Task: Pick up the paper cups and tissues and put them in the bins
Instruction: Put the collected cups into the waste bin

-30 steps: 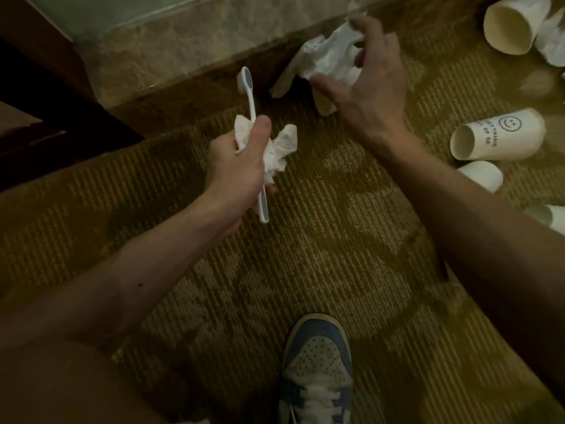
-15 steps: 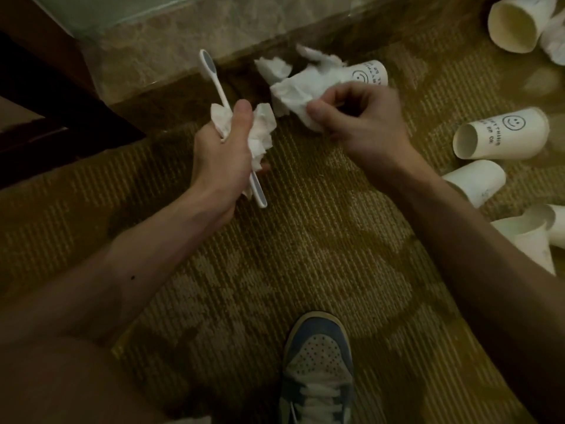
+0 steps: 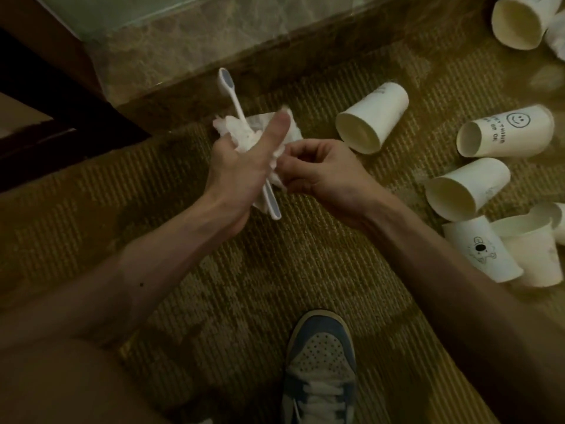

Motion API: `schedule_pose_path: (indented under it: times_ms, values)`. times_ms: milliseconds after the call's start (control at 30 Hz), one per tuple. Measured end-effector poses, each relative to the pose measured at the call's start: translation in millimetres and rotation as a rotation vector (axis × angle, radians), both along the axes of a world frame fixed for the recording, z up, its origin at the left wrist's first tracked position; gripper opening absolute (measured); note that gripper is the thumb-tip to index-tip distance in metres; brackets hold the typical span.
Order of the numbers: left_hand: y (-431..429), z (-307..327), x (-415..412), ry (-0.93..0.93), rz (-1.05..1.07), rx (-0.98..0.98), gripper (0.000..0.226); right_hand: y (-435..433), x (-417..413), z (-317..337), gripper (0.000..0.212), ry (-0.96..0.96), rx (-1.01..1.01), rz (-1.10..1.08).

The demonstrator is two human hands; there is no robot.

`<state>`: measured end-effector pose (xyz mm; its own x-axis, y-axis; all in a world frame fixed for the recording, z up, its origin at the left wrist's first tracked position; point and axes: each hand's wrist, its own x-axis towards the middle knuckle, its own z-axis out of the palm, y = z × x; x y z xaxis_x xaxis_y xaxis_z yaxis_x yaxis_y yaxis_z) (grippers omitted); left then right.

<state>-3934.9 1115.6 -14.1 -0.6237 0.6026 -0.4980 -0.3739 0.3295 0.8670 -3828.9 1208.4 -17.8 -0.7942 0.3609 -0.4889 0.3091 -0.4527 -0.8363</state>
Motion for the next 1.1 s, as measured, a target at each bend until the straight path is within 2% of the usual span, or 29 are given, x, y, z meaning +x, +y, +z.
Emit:
schedule_pose_path:
  times_ms: [67,167,200,267,333,433,500,567,667,767,833,933,1100]
  values:
    - [-5.1,-3.4,-4.8,0.088,0.071,-0.044,0.036,-3.2,-4.8,-0.5,0.009,0.015,-0.044,0.021]
    - [-11.9,-4.8,-15.9,0.192,0.146,-0.111,0.038,0.9,-13.0,-3.3,0.013,-0.024,-0.08,-0.053]
    - [-13.7,-5.6,-20.0,0.204,0.179,-0.125,0.036,4.9,-16.3,-6.7,0.013,-0.08,0.007,-0.102]
    - [-16.9,-7.6,-27.3,0.212,0.241,-0.171,0.04,14.3,-24.1,-18.3,0.019,-0.235,0.331,-0.114]
    - [-19.7,-9.9,-30.6,0.205,0.268,-0.2,0.047,20.1,-35.8,-31.8,0.036,-0.337,0.641,-0.015]
    - [-21.4,-10.5,-29.4,0.212,0.288,-0.181,0.033,19.2,-57.5,-47.6,0.051,-0.405,0.914,0.174]
    - [-20.4,-9.7,-29.6,0.247,0.295,-0.163,0.027,18.8,-67.6,-55.6,0.042,-0.431,1.077,0.263]
    - [-20.0,-9.3,-30.4,0.276,0.283,-0.152,0.021,20.5,-71.3,-58.2,0.028,-0.437,1.16,0.258]
    - [-21.2,-10.3,-31.9,0.3,0.253,-0.148,0.024,25.4,-66.0,-56.3,0.02,-0.381,1.021,0.19]
    - [-22.1,-12.9,-32.3,0.305,0.212,-0.144,0.019,26.3,-49.2,-45.7,0.015,-0.265,0.727,0.31]
    - [-19.9,-14.7,-29.8,0.259,0.175,-0.121,0.026,23.2,-33.3,-37.9,0.015,-0.217,0.593,0.392]
    - [-14.9,-16.5,-20.9,0.194,0.063,-0.111,0.044,15.9,-15.6,-26.7,0.014,-0.143,0.511,0.371]
    - [-10.2,-16.7,-12.2,0.14,-0.131,-0.103,0.03,13.1,0.4,-7.8,0.016,-0.086,0.456,0.299]
